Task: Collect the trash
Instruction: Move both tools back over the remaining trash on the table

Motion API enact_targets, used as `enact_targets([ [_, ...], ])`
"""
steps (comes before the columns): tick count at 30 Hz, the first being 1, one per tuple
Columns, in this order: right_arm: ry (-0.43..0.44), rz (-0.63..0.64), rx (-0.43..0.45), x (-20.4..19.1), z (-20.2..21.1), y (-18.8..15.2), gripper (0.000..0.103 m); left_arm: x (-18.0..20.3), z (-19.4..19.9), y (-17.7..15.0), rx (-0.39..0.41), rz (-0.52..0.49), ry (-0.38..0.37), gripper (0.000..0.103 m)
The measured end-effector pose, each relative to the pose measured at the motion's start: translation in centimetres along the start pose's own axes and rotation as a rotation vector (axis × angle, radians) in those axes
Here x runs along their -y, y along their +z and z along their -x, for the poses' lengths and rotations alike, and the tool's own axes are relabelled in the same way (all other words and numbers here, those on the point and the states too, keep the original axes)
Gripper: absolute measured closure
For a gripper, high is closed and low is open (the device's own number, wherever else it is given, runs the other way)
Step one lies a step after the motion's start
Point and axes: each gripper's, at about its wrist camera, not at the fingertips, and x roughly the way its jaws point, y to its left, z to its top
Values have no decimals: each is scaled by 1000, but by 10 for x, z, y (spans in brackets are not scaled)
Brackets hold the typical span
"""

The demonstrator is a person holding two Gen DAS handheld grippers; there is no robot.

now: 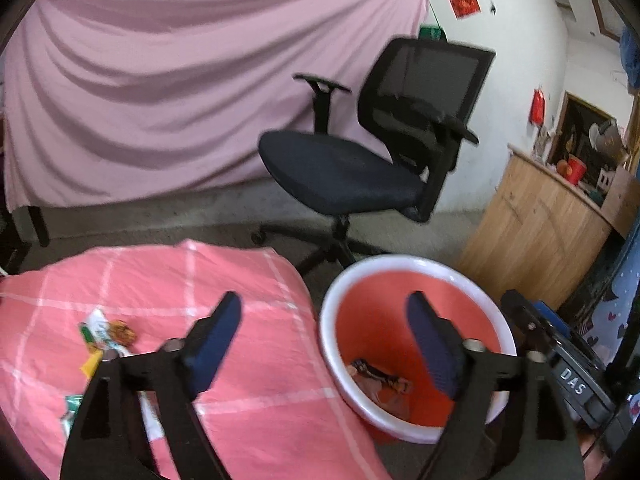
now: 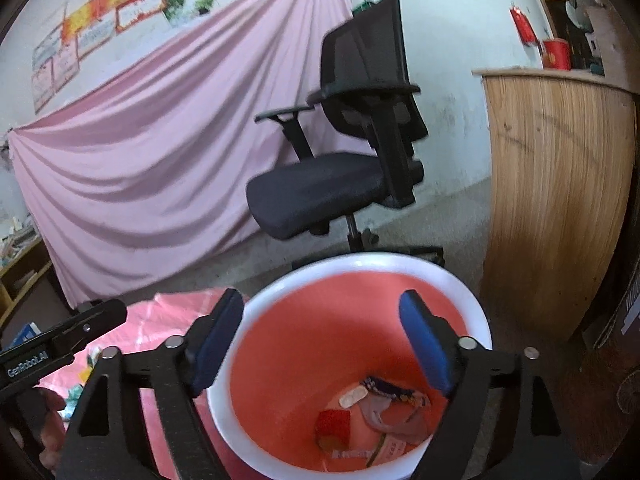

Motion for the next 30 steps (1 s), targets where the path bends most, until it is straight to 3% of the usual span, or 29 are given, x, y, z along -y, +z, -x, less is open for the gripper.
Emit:
enact_targets([
  [4,35,15,72,-12,10,3,0,-11,28,0,126,-13,76,2],
  [21,258,126,337,-93,52,4,0,-66,119,-16,359,-54,306,1],
  [30,351,211,369,-137,61,-8,0,-106,158,-38,423,-19,395,1],
])
